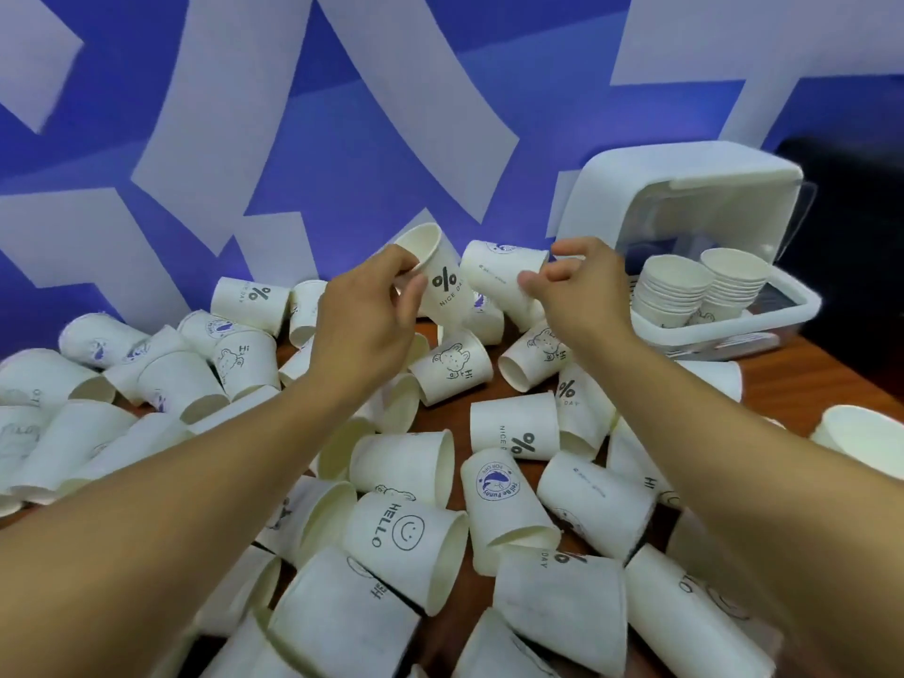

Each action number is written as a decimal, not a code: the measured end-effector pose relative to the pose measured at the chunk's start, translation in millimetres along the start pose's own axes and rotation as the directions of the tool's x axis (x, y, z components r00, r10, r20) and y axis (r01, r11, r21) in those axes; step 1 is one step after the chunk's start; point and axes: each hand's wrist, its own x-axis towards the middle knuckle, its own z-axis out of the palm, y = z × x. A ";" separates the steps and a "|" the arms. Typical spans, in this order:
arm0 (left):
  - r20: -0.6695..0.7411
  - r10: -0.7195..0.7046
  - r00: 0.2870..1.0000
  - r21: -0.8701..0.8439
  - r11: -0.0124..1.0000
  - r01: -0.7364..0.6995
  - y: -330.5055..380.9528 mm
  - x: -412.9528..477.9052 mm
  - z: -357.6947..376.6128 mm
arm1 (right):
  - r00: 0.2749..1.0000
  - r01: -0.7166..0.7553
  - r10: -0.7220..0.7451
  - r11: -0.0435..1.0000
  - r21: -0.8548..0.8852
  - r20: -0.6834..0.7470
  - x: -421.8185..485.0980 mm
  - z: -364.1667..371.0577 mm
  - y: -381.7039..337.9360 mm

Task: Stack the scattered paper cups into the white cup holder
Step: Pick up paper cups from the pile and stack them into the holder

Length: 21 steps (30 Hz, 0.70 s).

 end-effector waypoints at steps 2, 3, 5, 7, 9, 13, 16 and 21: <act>-0.039 0.032 0.999 -0.051 0.998 -0.034 15.9 7.0 7.4 | 0.995 0.091 -0.091 0.996 -0.016 -0.029 3.0 -21.5 -4.6; -0.059 0.059 0.997 -0.071 0.995 -0.063 25.2 10.5 12.0 | 0.990 0.129 -0.130 0.991 -0.028 -0.050 5.1 -34.0 -5.6; -0.092 0.111 0.990 -0.095 0.988 -0.120 46.2 18.2 23.0 | 0.973 0.199 -0.206 0.977 -0.076 -0.102 9.6 -61.2 -6.0; -0.108 0.152 0.982 -0.132 0.977 -0.166 69.5 25.3 36.4 | 0.947 0.264 -0.290 0.947 -0.180 -0.135 14.1 -90.5 -4.4; -0.104 0.186 0.977 -0.164 0.966 -0.201 94.7 31.5 51.1 | 0.918 0.310 -0.369 0.896 -0.316 -0.146 17.6 -119.7 -2.2; -0.089 0.264 0.960 -0.184 0.943 -0.277 143.2 42.0 80.9 | 0.864 0.330 -0.477 0.781 -0.530 -0.164 32.6 -168.0 10.3; -0.067 0.303 0.951 -0.181 0.933 -0.310 169.7 50.1 103.5 | 0.838 0.321 -0.528 0.681 -0.658 -0.138 49.6 -192.9 25.1; 0.034 0.332 0.943 -0.119 0.938 -0.326 189.4 61.1 135.1 | 0.837 0.288 -0.544 0.518 -0.806 -0.051 76.6 -209.9 47.0</act>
